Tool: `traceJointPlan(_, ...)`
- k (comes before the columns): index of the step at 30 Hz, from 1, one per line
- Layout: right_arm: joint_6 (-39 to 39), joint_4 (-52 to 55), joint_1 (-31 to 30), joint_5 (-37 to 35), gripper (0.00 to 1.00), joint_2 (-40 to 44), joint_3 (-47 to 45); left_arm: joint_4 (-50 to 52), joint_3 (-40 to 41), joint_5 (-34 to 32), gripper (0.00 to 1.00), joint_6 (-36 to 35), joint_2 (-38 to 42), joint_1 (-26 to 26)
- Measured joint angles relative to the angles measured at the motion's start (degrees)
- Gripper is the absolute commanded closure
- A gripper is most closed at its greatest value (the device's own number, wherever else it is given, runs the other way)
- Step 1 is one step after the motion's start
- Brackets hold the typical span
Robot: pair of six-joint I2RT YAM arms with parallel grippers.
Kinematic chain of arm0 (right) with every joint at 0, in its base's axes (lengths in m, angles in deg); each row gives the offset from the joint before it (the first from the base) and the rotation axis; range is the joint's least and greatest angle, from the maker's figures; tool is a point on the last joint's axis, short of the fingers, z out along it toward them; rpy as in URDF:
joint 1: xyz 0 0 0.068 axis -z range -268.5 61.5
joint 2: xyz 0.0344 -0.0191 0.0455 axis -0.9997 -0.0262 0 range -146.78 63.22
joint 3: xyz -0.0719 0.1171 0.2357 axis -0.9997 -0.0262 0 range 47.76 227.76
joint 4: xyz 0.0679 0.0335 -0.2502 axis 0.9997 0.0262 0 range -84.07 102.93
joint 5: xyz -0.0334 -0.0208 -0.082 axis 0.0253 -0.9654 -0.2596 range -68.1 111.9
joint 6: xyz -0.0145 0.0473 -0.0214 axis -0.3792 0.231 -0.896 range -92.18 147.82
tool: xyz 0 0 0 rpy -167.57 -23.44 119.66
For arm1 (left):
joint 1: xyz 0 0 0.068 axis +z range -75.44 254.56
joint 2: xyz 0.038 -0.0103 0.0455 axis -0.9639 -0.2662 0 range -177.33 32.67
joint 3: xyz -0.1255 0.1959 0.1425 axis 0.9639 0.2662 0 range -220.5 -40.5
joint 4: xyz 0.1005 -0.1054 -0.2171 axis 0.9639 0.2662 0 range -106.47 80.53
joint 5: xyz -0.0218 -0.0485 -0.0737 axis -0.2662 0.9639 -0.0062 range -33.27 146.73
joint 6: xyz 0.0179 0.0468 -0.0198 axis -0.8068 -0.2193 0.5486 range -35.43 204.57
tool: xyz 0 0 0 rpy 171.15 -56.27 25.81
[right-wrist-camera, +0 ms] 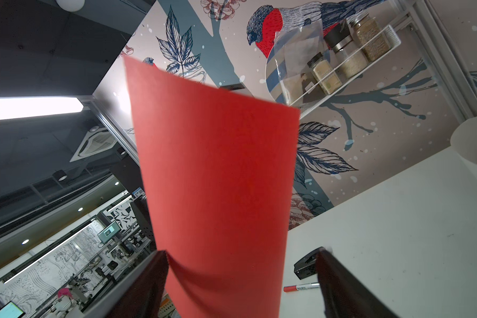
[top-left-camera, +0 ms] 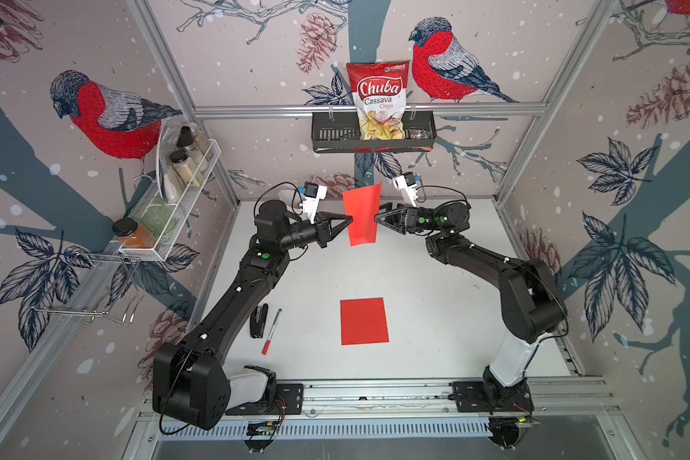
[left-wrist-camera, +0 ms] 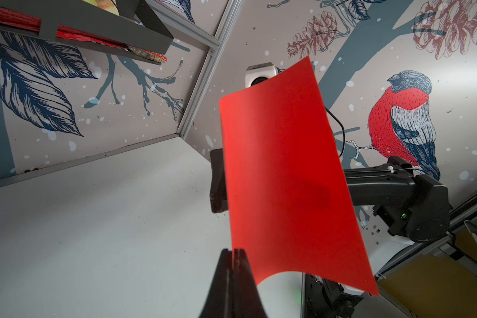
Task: Fold the square paper along the opposite sides
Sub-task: Fold the paper.
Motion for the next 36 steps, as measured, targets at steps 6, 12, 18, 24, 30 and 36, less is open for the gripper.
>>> traceJointPlan(6, -4.0, 5.01, -1.16, 2.29, 0.25, -0.07, 1.38, 0.66, -0.42, 0.44, 1.0, -0.46, 0.39, 0.0)
traceJointPlan(12, -16.04, 20.65, -2.4, 3.89, 0.35, 1.57, 4.81, 0.81, -1.16, 1.73, 1.0, -0.57, 0.63, -0.02)
traceJointPlan(18, -28.7, 36.5, -3.34, 3.96, 0.47, 3.06, 7.54, 0.28, -1.07, 3.45, 1.0, -0.28, 1.42, -0.31)
traceJointPlan(24, -33.9, 43.23, -3.37, 3.93, 0.55, 3.85, 7.63, -0.87, -0.42, 5.31, 0.94, 0.68, 1.62, -0.42)
traceJointPlan(30, -37.33, 47.47, -3.87, 3.85, 0.56, 4.81, 8.48, -2.54, 0.0, 6.43, 0.89, 2.05, 1.64, -0.46)
traceJointPlan(36, -39.91, 51.06, -4.11, 3.04, 0.57, 4.92, 9.09, -3.15, 0.11, 7.28, 0.88, 2.29, 1.81, -0.66)
